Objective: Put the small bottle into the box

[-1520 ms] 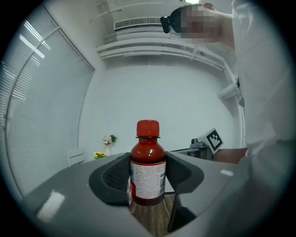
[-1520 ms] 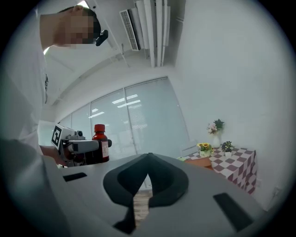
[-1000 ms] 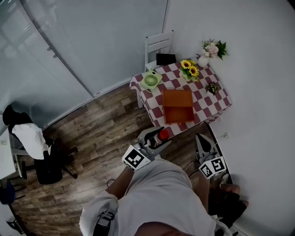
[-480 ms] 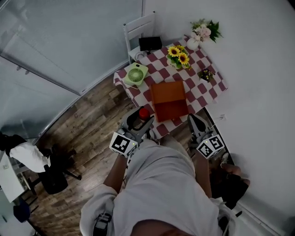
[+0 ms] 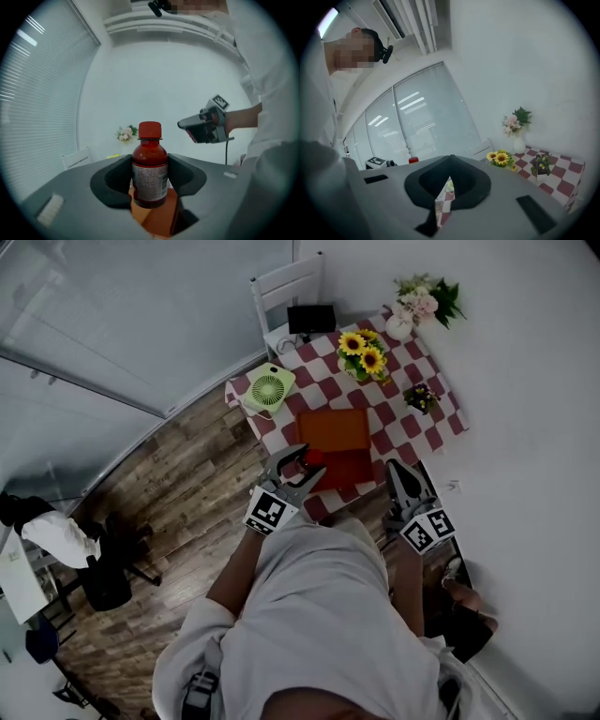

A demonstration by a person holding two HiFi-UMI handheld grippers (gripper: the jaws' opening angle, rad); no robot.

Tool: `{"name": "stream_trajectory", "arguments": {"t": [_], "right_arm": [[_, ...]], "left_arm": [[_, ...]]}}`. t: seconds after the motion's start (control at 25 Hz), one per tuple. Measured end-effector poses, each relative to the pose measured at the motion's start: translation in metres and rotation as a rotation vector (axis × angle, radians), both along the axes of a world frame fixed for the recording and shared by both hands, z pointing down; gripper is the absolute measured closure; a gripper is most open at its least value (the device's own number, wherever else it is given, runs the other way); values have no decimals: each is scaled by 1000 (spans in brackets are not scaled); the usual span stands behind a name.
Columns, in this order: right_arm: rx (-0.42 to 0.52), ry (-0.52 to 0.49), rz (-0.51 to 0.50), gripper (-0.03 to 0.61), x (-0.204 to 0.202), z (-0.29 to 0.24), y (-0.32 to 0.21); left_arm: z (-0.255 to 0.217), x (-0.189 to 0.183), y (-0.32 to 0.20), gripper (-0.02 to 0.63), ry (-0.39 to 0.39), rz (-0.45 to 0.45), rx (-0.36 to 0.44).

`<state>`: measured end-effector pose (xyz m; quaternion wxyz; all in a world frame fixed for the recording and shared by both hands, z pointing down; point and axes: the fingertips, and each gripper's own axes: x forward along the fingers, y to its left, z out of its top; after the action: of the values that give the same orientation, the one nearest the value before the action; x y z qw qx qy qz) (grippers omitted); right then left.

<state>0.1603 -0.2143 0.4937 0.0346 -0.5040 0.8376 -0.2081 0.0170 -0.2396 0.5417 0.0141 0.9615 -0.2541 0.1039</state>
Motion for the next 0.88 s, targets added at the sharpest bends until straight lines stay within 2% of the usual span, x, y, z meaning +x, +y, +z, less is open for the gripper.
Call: {"name": "stream_trajectory", "arguments": {"t": [0.24, 0.4, 0.64, 0.88], "right_arm": [[1, -56, 94, 577, 48, 5, 11], [4, -85, 177, 577, 74, 12, 35], [-3, -113, 293, 577, 113, 22, 71], [-8, -142, 408, 577, 143, 30, 103]], "left_arm": [[105, 62, 9, 394, -336, 214, -135], [173, 83, 29, 396, -524, 331, -219], [242, 96, 45, 396, -737, 414, -348], [292, 96, 47, 396, -915, 442, -450]]}}
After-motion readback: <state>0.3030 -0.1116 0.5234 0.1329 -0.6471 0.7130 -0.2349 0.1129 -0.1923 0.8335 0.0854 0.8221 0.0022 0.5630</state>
